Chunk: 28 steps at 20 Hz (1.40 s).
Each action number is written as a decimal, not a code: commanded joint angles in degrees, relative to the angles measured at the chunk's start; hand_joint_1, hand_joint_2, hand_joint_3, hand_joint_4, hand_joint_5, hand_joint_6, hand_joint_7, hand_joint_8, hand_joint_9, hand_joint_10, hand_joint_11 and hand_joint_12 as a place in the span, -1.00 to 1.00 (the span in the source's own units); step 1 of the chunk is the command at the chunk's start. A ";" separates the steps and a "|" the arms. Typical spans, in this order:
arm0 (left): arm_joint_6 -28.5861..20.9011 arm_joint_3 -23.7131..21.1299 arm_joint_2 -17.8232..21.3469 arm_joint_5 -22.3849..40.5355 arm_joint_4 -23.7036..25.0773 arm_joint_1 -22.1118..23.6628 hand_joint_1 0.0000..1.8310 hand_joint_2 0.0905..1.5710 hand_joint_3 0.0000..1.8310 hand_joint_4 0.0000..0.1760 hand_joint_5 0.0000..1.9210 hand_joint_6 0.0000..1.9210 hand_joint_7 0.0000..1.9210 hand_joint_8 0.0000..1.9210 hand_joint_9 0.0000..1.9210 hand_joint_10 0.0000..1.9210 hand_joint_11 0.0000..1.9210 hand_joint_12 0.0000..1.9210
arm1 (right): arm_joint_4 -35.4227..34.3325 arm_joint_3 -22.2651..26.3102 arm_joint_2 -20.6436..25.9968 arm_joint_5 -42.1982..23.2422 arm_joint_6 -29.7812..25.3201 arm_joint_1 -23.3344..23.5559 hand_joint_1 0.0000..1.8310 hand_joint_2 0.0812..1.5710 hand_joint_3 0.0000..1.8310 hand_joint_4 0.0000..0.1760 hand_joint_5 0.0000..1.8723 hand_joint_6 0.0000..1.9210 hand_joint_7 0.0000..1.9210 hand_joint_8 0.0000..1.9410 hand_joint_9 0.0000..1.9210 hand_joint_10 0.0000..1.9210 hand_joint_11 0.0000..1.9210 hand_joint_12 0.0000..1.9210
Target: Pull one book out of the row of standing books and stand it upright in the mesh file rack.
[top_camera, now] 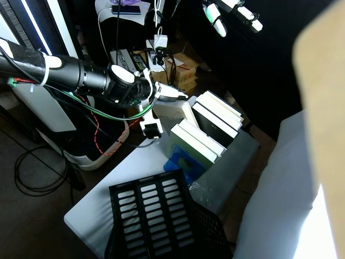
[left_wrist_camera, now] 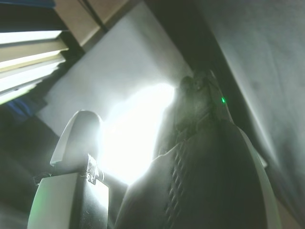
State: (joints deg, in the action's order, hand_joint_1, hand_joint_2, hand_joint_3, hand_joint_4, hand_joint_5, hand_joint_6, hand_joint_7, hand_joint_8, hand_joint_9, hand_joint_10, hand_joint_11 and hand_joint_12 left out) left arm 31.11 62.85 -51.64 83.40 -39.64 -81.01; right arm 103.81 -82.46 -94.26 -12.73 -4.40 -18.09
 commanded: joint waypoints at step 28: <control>0.16 4.33 -0.58 3.54 3.40 4.57 -0.30 0.77 -1.00 -0.19 -1.00 -1.00 -1.00 -1.00 -1.00 -1.00 -1.00 -1.00 | 0.17 -1.81 1.18 1.34 -3.26 -1.30 -0.16 0.18 -0.99 -0.71 -1.00 -1.00 -1.00 -1.00 -1.00 -1.00 -1.00 -1.00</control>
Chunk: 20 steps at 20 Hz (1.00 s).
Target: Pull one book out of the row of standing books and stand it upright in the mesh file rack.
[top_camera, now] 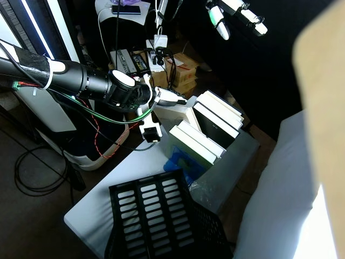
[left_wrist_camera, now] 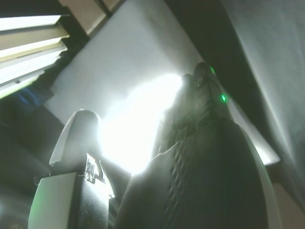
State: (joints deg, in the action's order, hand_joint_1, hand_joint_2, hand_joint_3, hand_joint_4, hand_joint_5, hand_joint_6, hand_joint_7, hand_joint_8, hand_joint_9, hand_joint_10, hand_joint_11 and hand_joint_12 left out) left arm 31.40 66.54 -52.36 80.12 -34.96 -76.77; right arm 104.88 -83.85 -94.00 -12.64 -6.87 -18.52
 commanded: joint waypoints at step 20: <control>-0.31 1.37 -0.57 6.88 -0.41 1.88 -0.30 0.78 -1.00 -0.14 -1.00 -1.00 -1.00 -1.00 -1.00 -1.00 -0.99 -0.99 | -1.24 -2.07 0.42 1.55 -0.80 -1.53 -0.20 0.29 -0.98 -0.84 -1.00 -1.00 -1.00 -1.00 -1.00 -1.00 -1.00 -1.00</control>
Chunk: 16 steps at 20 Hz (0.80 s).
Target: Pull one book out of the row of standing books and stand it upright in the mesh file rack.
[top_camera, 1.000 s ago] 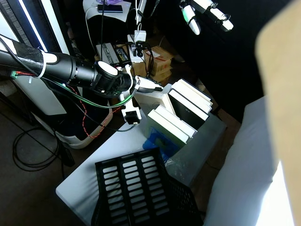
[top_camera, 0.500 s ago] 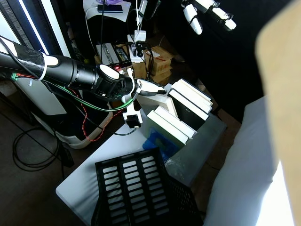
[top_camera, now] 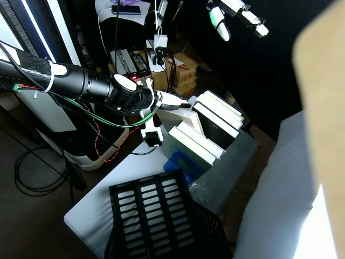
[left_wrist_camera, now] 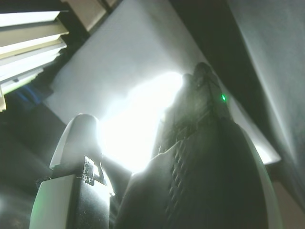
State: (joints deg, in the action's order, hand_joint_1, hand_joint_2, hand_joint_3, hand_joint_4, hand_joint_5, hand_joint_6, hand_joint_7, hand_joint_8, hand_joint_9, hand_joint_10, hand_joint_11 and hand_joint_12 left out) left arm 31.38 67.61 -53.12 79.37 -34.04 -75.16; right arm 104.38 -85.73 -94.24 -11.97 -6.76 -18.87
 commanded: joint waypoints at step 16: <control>-0.28 0.07 0.18 8.10 -1.67 0.25 -0.34 0.78 -1.00 -0.17 -1.00 -1.00 -1.00 -1.00 -1.00 -1.00 -1.00 -1.00 | -0.75 0.39 0.91 0.25 -1.06 -1.19 -0.14 0.26 -1.00 -0.82 -1.00 -1.00 -1.00 -1.00 -1.00 -1.00 -1.00 -1.00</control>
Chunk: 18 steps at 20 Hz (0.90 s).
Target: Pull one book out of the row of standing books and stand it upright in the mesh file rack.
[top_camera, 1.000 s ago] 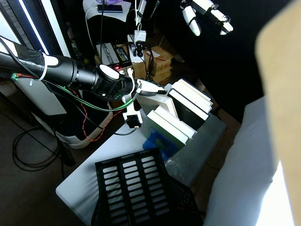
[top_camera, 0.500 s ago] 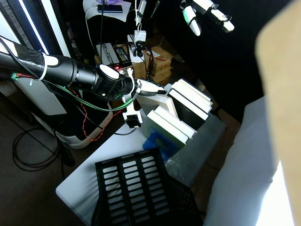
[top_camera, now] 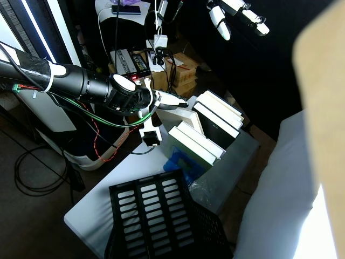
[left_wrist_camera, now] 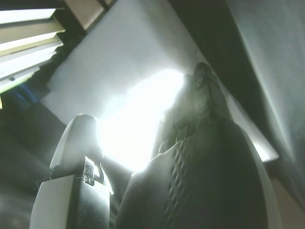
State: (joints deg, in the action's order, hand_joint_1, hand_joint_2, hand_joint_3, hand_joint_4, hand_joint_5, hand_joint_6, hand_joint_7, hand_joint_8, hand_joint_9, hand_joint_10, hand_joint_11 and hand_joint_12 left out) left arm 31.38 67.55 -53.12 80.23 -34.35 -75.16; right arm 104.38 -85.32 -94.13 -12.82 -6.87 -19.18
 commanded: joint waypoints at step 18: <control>-0.28 0.00 0.20 7.26 -1.46 0.24 -0.34 0.78 -1.00 -0.17 -1.00 -1.00 -1.00 -1.00 -1.00 -1.00 -1.00 -1.00 | 0.01 0.52 1.55 1.31 -0.92 0.12 -0.22 0.20 -1.00 -1.00 -1.00 -1.00 -1.00 -1.00 -1.00 -1.00 -1.00 -1.00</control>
State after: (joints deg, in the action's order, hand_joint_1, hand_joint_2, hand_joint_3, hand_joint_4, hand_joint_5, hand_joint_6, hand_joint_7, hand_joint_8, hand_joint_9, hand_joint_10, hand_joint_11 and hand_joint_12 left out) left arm 31.35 67.35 -53.12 80.36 -34.54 -75.16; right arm 104.79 -84.51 -93.65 -12.80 -7.46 -18.81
